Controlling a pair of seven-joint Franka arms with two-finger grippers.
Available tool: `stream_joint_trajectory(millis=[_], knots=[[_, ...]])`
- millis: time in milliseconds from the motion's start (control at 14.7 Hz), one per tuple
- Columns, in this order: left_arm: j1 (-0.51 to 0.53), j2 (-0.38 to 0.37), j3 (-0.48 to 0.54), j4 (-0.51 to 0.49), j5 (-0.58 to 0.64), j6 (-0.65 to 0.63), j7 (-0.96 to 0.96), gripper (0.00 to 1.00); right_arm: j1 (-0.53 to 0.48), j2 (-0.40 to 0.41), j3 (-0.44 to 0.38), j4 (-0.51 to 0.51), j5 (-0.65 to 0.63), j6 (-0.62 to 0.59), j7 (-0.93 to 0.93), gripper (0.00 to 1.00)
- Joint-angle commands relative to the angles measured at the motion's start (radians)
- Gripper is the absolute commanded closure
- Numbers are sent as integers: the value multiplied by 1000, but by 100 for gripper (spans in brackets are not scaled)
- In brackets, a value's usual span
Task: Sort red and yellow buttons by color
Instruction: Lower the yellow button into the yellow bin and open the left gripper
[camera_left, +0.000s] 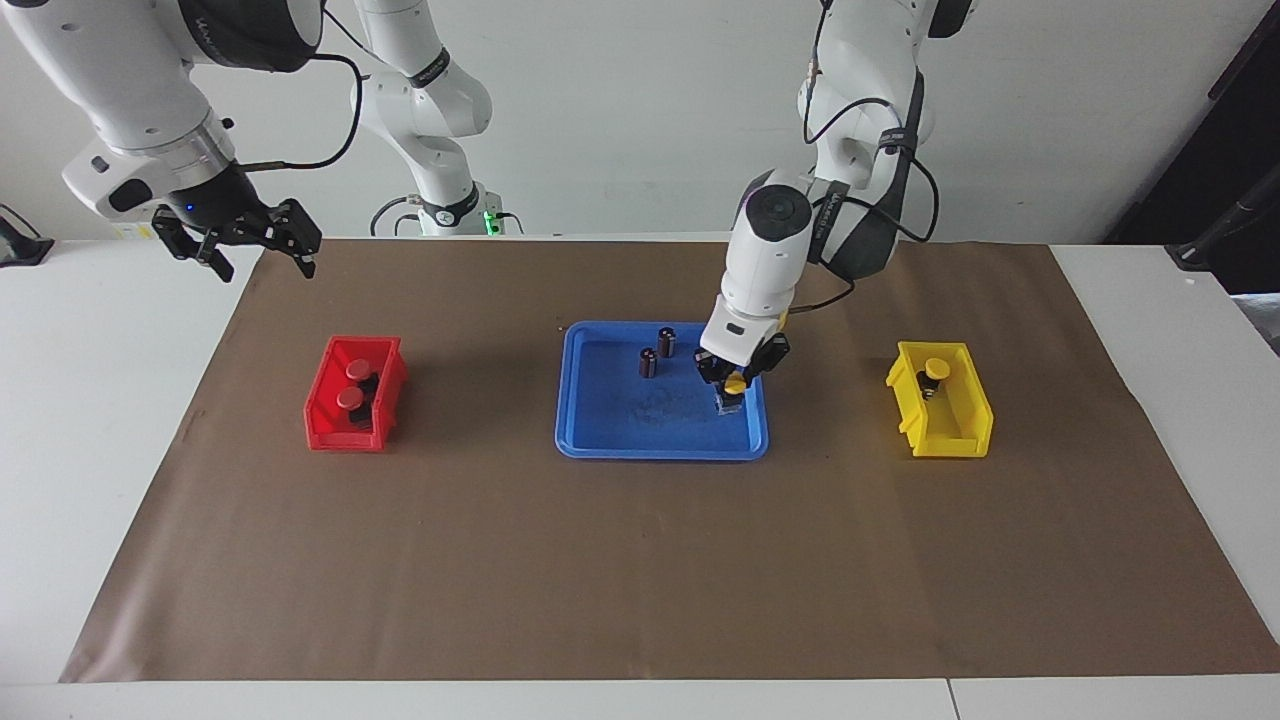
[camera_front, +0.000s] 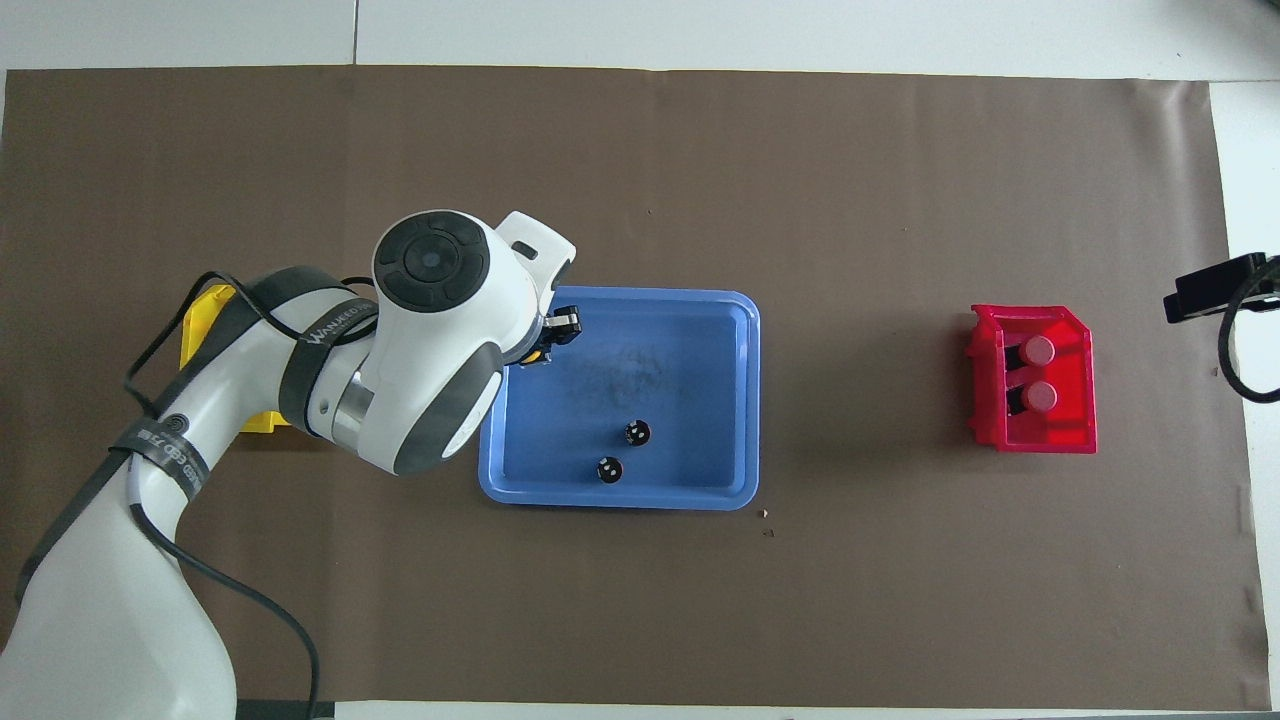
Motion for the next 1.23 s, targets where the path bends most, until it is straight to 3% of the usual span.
stream_joint_trajectory(millis=[0, 545, 1157], knots=[[120, -50, 0, 21, -5, -99, 173, 99, 2, 6, 8, 20, -3, -23, 18, 0], [423, -61, 2, 10, -4, -95, 622, 99, 2, 3, 26, 20, -2, -26, 18, 0], [517, -113, 2, -152, -2, 47, 761, 99, 4, 0, 49, 20, -11, -27, 10, 0]])
